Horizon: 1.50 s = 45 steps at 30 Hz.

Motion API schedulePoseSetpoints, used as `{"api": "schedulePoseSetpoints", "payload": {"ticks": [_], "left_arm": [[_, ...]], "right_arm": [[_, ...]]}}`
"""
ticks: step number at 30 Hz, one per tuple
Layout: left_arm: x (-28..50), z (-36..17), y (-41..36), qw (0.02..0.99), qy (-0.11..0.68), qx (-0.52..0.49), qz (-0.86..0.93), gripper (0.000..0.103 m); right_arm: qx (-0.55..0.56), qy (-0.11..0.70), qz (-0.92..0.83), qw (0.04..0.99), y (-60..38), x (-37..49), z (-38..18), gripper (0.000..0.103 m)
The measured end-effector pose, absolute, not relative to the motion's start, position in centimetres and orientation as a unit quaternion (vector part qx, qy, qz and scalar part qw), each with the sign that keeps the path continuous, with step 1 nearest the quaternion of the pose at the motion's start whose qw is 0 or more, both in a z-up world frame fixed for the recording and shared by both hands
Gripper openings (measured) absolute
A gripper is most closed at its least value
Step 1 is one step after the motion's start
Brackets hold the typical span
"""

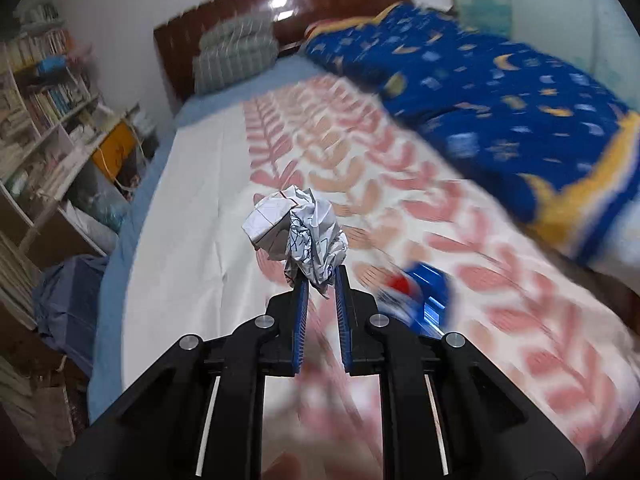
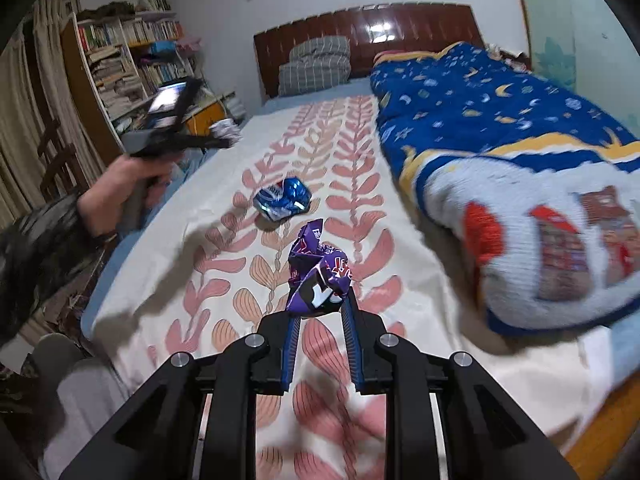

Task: Collect trash
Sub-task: 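Carry wrapper and paper over the red basket and open both grippers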

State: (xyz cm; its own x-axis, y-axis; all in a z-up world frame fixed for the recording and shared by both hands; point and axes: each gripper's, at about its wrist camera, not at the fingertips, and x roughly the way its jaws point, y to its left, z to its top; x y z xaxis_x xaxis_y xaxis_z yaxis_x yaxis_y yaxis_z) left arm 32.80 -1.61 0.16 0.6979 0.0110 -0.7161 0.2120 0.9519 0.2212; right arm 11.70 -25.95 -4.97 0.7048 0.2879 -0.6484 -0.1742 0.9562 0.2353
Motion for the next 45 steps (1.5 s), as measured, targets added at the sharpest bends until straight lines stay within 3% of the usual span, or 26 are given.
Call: {"api": "schedulePoseSetpoints", "payload": {"ticks": [7,13,19,27,38,45], "left_arm": [[14.9,4.7,-9.3,0.905,0.370,0.131,-0.163,0.014],[3.1,3.1,-18.7,0.871,0.372,0.137,-0.290,0.014],[-3.2,-2.0,-24.4,0.822,0.422,0.137,-0.358,0.014],[-5.6,-7.8,-27.8,0.786,0.457,0.174,-0.378,0.014],[-6.3,-23.2,-34.0,0.711,0.523,0.256,-0.395,0.015],[-5.2,-25.8,-34.3,0.704,0.551,0.245,-0.374,0.015]], "right_arm": [[0.075,0.350,0.089,0.929,-29.6,3.3,-0.8,0.022],[0.085,0.361,0.051,0.927,-32.7,-4.8,0.6,0.022],[0.124,0.384,-0.002,0.915,-36.5,-12.1,-1.5,0.022],[0.154,0.435,-0.049,0.886,-39.5,-15.6,-8.9,0.022],[0.270,0.527,-0.119,0.797,-44.2,-16.4,-28.1,0.022],[0.286,0.538,-0.139,0.781,-44.3,-15.9,-31.1,0.022]]}}
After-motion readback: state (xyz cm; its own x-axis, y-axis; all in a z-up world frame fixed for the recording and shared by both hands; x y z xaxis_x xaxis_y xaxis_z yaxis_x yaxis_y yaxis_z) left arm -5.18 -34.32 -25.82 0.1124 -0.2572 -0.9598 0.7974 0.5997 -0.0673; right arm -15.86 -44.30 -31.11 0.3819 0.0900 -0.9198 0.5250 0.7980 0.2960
